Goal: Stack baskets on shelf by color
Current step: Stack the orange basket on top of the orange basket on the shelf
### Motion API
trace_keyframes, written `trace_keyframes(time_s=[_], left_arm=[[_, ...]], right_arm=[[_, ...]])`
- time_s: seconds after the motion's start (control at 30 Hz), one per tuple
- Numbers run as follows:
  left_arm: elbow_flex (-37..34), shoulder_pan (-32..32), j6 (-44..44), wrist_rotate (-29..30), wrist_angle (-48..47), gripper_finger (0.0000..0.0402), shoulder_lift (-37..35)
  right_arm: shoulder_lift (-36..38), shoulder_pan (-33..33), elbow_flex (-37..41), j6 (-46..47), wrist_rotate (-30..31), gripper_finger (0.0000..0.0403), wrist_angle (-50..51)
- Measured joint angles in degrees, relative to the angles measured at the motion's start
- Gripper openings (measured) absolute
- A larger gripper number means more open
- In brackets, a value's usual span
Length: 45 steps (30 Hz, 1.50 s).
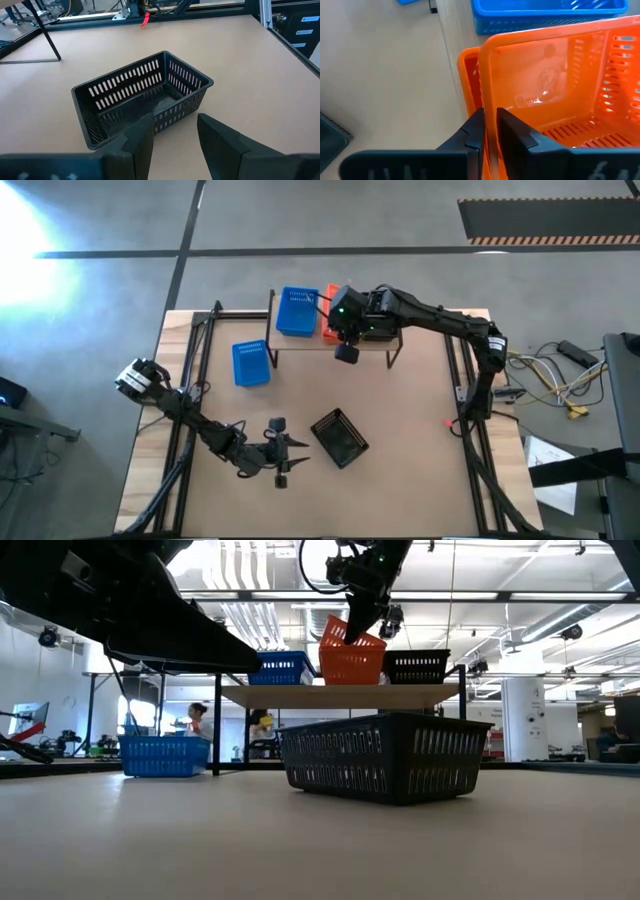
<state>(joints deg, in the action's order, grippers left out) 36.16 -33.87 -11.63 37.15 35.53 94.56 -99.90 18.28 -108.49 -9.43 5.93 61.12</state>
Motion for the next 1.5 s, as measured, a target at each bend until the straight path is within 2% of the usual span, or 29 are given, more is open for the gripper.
trace_keyframes(time_s=[0.23,0.33,0.43,0.6,0.63,0.83,1.1,1.27,1.5], left_arm=[[0.00,0.00,0.01,0.02,-0.01,0.0136,0.00],[0.00,0.00,0.00,0.02,-0.02,0.0136,0.00],[0.00,0.00,0.01,0.02,0.00,0.0136,0.00],[0.00,0.00,0.02,0.02,0.00,0.0136,0.00],[0.00,0.00,0.02,0.04,0.00,0.0136,0.00],[0.00,0.00,0.02,0.04,0.00,0.0136,0.00],[0.00,0.00,0.02,0.06,0.00,0.0136,0.00],[0.00,0.00,0.00,0.06,-0.02,0.0136,0.00],[0.00,0.00,0.02,0.08,-0.02,0.0136,0.00]], right_arm=[[0.02,0.00,-1.86,-0.12,1.85,0.0119,0.11],[0.02,0.00,-2.10,-0.96,1.97,0.0134,0.61],[0.02,0.00,-1.63,-2.02,1.94,0.0111,0.95],[0.02,-0.02,-1.57,-2.72,1.90,0.0023,1.39],[0.02,-0.02,-1.97,-2.75,2.01,0.0018,1.40],[0.13,-0.39,-4.86,-2.02,2.16,0.0009,2.37],[-0.21,-0.39,-4.47,-1.99,2.16,0.0010,6.86],[-1.08,-0.39,-4.37,-3.40,3.15,0.0032,6.85],[-0.65,-0.39,-4.35,-4.55,6.62,0.0112,7.16]])
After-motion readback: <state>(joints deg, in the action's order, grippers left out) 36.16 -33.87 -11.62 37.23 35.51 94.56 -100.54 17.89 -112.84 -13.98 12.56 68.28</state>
